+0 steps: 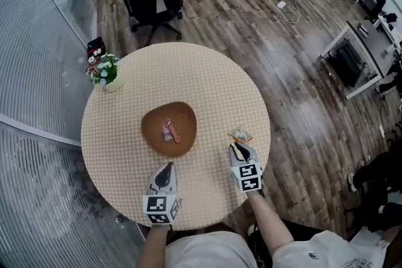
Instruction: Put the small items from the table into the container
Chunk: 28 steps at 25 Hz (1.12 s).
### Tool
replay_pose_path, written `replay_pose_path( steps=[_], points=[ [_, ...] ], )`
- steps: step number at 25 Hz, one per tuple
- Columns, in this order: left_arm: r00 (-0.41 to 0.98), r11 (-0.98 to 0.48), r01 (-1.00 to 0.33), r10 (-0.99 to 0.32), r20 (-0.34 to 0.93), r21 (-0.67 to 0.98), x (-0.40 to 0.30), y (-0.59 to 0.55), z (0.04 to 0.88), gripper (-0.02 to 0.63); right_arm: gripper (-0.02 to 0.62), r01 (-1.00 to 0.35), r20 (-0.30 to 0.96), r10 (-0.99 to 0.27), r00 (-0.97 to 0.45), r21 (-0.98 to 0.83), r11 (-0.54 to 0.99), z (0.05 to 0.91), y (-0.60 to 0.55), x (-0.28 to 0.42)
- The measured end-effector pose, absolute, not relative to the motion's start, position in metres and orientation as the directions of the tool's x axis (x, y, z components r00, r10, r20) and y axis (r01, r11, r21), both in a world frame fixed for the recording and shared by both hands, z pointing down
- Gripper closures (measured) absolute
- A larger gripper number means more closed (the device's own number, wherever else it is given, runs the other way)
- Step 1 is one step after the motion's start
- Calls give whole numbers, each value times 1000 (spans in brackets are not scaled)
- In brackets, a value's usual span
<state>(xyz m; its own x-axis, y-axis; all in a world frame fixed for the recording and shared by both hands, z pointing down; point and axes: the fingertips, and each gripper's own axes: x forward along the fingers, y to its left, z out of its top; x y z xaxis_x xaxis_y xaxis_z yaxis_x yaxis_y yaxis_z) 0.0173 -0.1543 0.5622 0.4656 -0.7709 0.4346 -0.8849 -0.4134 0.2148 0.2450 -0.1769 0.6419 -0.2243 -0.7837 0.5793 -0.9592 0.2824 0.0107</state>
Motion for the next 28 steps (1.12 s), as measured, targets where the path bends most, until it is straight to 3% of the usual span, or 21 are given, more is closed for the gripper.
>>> replay_pose_path(
  steps=[5,7,14,25,28],
  points=[
    [461,-412,-887,-771,439,207,16,-156,563,601,483,-958,632,-754,-181,59,279,682,-198,288],
    [455,-408,-890,-770,447,204,16,-156,564,601,390,-957,647,-744,-168,75,281,693,-204,300],
    [424,-380,-905,-775,469,189,8,-155,569,600,299,-933,737,-648,-192,69,354,740,-215,308],
    [394,-350,-919,-777,491,182,-2,-157,576,600,299,-942,799,-576,-175,35,334,774,-225,318],
    [388,-345,-921,-780,490,180,-4,-156,575,601,345,-946,805,-569,-167,31,321,777,-223,321]
  ],
)
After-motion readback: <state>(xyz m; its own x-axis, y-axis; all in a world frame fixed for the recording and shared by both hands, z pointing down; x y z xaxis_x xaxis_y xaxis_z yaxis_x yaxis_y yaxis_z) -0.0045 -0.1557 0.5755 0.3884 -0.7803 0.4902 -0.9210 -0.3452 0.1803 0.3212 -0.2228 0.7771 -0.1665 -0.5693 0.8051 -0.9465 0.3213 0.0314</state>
